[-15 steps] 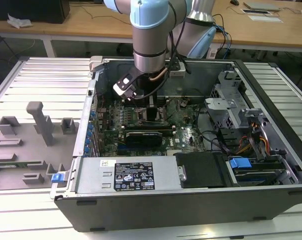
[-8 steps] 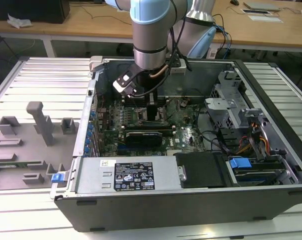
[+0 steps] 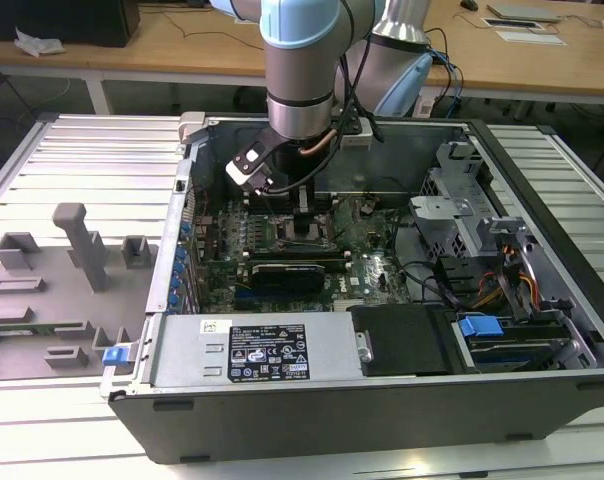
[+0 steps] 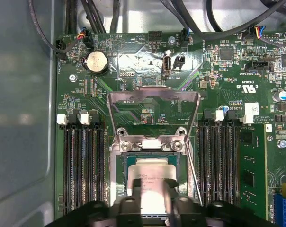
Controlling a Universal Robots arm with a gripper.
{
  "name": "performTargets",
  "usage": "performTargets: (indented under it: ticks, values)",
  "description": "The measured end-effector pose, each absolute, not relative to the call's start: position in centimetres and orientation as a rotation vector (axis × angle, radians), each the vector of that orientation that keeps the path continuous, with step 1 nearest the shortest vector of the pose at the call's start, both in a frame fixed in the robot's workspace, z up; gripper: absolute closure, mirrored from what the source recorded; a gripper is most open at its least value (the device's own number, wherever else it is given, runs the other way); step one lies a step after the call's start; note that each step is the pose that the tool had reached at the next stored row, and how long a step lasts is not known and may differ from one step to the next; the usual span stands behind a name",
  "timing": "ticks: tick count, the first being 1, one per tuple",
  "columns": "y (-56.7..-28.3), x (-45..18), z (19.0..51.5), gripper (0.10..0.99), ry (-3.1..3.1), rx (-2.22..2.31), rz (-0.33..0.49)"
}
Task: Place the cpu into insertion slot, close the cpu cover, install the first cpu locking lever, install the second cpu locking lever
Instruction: 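Place the cpu into insertion slot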
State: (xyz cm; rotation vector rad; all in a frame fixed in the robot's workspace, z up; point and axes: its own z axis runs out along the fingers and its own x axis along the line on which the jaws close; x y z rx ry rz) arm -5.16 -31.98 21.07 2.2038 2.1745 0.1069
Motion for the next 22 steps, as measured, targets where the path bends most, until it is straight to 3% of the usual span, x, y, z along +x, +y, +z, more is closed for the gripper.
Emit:
performTargets:
  ticks: [1,4,10,22]
  values:
    - [-32.0,-5.2,21.1,0.804,2.174,2.204,0.107]
    - [-32.0,-5.2,21.1,0.980,2.174,2.204,0.107]
    - [-32.0,-5.0,21.1,0.980,2.175,2.204,0.106]
    - [-32.0,-4.9,25.5,0.980,2.169,2.211,0.106]
